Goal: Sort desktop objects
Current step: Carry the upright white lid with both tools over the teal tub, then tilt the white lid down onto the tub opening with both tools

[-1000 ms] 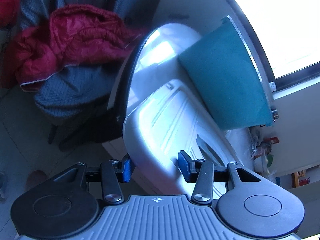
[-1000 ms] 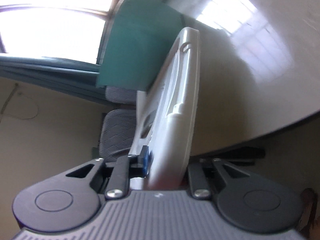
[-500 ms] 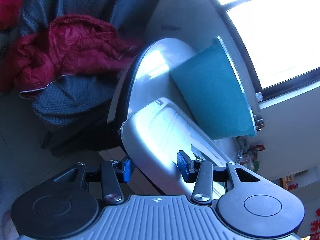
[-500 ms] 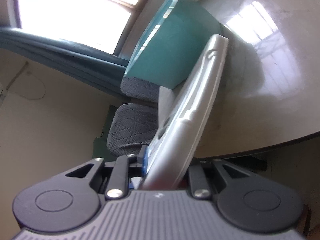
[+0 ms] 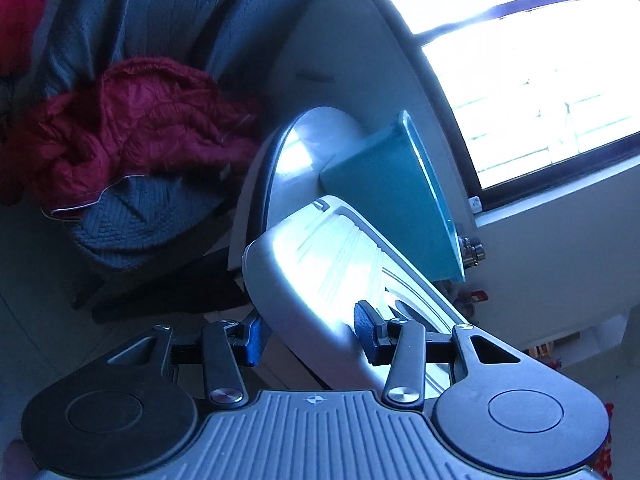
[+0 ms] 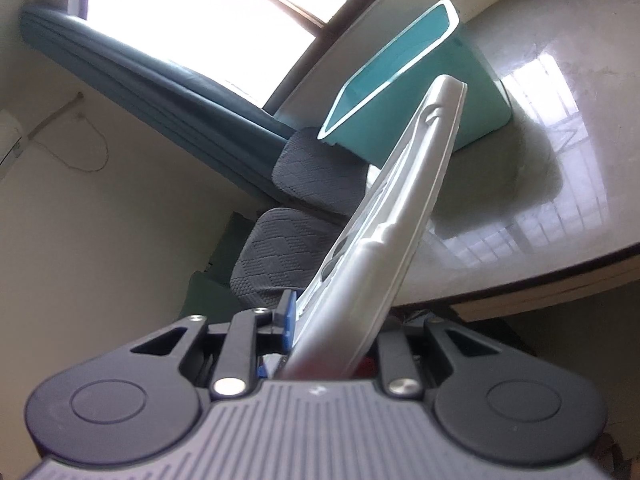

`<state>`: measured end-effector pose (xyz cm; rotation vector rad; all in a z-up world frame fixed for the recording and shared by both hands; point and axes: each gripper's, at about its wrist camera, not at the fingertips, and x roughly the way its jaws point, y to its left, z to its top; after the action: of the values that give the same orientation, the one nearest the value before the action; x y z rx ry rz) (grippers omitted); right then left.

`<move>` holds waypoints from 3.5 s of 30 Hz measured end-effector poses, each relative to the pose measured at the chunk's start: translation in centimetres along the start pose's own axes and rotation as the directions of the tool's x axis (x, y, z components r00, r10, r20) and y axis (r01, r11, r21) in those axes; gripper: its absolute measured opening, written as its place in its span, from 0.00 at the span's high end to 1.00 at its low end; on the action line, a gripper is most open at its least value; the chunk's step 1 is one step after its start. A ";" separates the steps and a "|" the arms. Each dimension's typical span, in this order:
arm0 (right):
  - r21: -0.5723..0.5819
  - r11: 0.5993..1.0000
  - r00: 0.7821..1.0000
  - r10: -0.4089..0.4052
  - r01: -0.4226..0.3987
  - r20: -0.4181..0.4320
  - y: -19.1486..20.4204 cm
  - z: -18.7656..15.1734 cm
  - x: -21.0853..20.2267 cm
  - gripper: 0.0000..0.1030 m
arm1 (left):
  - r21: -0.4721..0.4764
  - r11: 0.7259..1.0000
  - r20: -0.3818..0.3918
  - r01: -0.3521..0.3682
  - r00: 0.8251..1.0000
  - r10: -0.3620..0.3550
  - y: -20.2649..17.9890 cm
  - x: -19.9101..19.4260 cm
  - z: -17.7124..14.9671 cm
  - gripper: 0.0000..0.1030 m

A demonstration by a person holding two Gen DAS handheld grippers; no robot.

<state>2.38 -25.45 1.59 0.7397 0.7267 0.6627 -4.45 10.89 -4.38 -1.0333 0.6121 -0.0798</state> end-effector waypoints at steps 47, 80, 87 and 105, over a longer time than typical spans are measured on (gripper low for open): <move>0.135 0.946 0.953 0.280 -0.295 0.119 -2.3 -7.7 -8.5 0.79 | 0.321 0.937 0.162 -0.138 0.983 0.090 -9.3 -13.1 -6.7 0.55; 0.088 0.929 0.933 0.352 -0.359 0.077 -0.2 -5.8 -7.9 0.78 | 0.319 0.933 0.285 -0.164 0.956 0.071 -11.9 -15.2 -6.9 0.55; 0.085 0.931 0.934 0.349 -0.355 0.072 -0.5 -3.7 -6.8 0.78 | 0.313 0.936 0.288 -0.159 0.955 0.066 -12.5 -12.7 -5.1 0.55; 0.045 0.930 0.930 0.362 -0.365 0.055 -4.4 9.1 -1.5 0.78 | 0.305 0.939 0.327 -0.156 0.944 0.050 -17.7 0.5 1.6 0.55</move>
<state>9.73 -32.31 3.42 0.9495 0.5704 0.9623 0.59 2.67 10.50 -0.6686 0.3445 0.0752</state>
